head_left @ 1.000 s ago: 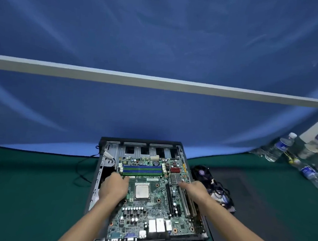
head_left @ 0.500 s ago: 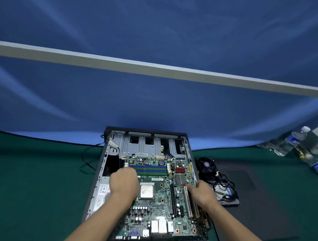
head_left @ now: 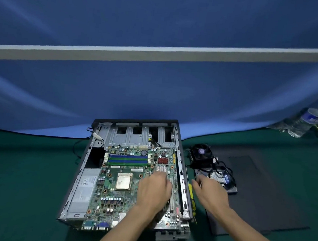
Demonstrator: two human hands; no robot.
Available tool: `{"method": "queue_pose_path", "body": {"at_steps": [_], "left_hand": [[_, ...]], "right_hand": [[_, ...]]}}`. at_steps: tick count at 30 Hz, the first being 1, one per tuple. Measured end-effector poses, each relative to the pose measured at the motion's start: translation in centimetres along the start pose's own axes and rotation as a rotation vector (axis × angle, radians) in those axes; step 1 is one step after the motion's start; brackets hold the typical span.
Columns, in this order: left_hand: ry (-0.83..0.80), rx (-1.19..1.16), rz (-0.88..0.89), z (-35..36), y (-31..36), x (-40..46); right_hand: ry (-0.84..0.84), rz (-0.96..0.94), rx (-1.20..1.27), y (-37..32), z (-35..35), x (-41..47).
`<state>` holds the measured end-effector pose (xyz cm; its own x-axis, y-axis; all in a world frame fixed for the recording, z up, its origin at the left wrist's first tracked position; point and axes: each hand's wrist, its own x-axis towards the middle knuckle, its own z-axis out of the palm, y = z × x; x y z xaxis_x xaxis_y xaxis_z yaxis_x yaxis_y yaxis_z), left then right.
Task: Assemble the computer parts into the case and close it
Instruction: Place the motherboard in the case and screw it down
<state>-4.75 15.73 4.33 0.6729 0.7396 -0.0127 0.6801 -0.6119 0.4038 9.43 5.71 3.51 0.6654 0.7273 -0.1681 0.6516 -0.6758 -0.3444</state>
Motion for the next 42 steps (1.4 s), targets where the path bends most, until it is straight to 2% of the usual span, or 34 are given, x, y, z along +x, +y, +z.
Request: {"method": "queue_pose_path", "body": {"at_steps": [4,8,12,17,25,29,33,42], "left_hand": [[-0.028,0.059,-0.055,0.8,-0.2,0.0],[-0.009,0.129,-0.032,1.1,-0.2,0.2],[0.01,0.139,-0.008,1.4,-0.7,0.1],[0.013,0.15,-0.012,1.2,-0.5,0.1],[0.029,0.195,-0.031,1.2,-0.3,0.1],[0.022,0.206,-0.042,0.9,-0.2,0.0],[0.015,0.207,-0.049,0.9,-0.3,0.0],[0.014,0.19,-0.044,0.7,-0.3,0.1]], "right_hand": [[-0.053,0.043,0.093,2.1,1.6,0.6],[-0.113,0.094,0.16,3.4,3.9,0.8],[-0.181,0.075,0.086,3.8,6.5,0.7],[-0.264,-0.09,-0.058,3.8,8.3,1.2],[-0.216,-0.134,-0.295,4.7,6.6,2.0],[-0.253,-0.17,-0.435,3.0,7.2,2.8],[-0.332,-0.106,-0.513,2.4,8.5,2.4],[-0.316,-0.012,-0.498,1.1,9.2,2.8]]}}
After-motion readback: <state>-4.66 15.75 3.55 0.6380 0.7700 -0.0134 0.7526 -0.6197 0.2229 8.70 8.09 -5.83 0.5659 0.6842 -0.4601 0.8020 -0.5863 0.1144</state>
